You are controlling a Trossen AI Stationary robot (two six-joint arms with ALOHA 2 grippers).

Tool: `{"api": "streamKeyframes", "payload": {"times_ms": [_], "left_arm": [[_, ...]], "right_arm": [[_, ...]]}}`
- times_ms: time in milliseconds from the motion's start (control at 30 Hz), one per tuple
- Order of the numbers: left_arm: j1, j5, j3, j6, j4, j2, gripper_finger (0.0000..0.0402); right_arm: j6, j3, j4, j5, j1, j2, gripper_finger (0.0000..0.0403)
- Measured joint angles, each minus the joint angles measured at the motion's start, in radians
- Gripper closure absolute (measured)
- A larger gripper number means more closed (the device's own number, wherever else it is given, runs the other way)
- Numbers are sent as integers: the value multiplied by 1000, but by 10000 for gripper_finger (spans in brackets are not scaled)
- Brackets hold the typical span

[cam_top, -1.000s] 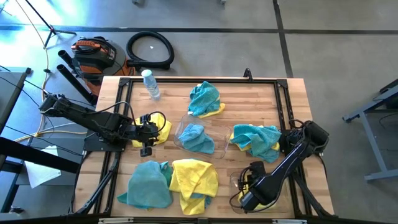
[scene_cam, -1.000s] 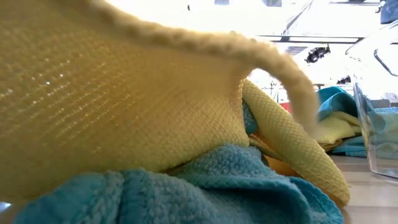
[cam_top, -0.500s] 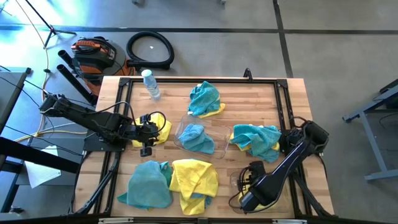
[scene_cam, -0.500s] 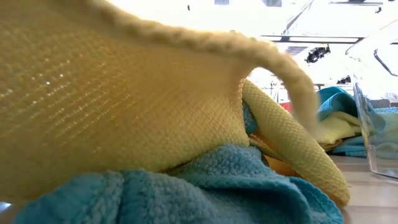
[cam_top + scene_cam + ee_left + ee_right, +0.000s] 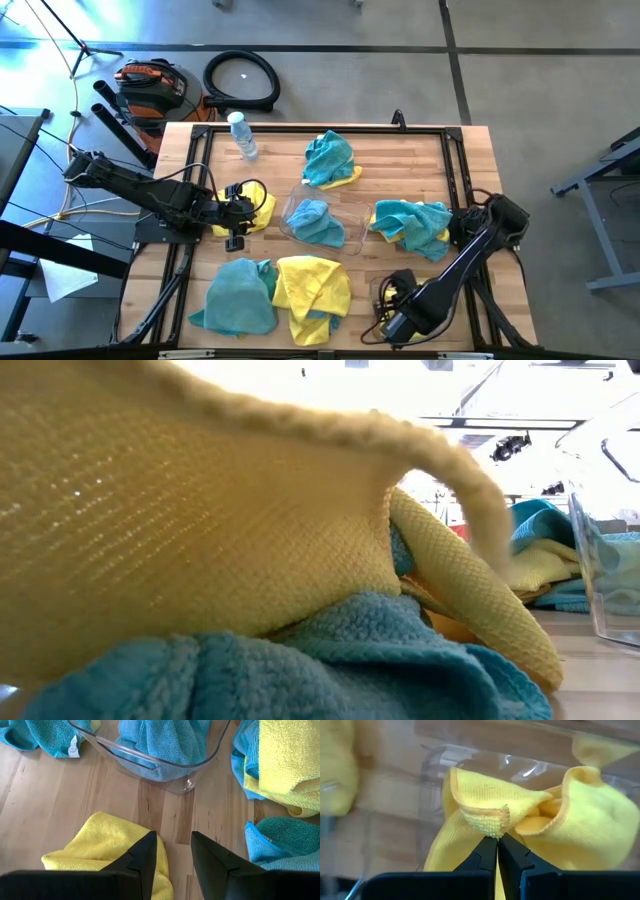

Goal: Sort microfiber towel by color & place in baskets
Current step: Put the yellow towel in the bottom transparent bin, then put the blue towel in the top transparent bin

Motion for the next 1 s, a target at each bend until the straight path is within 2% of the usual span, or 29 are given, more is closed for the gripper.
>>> {"api": "streamKeyframes", "payload": {"times_ms": [300,433,700,833,1000], "left_arm": [[0,0,0,0,0,0,291],[0,0,0,0,0,0,291],[0,-1,0,1,0,0,291],[0,-1,0,1,0,0,291],[0,-2,0,40,0,0,291]], "right_arm": [[-15,-181,246,-56,0,0,398],[-15,-212,265,-55,0,0,389],[-11,-185,217,-57,0,0,326],[3,-122,124,-59,0,0,300],[-10,-20,-10,-59,0,0,289]]}}
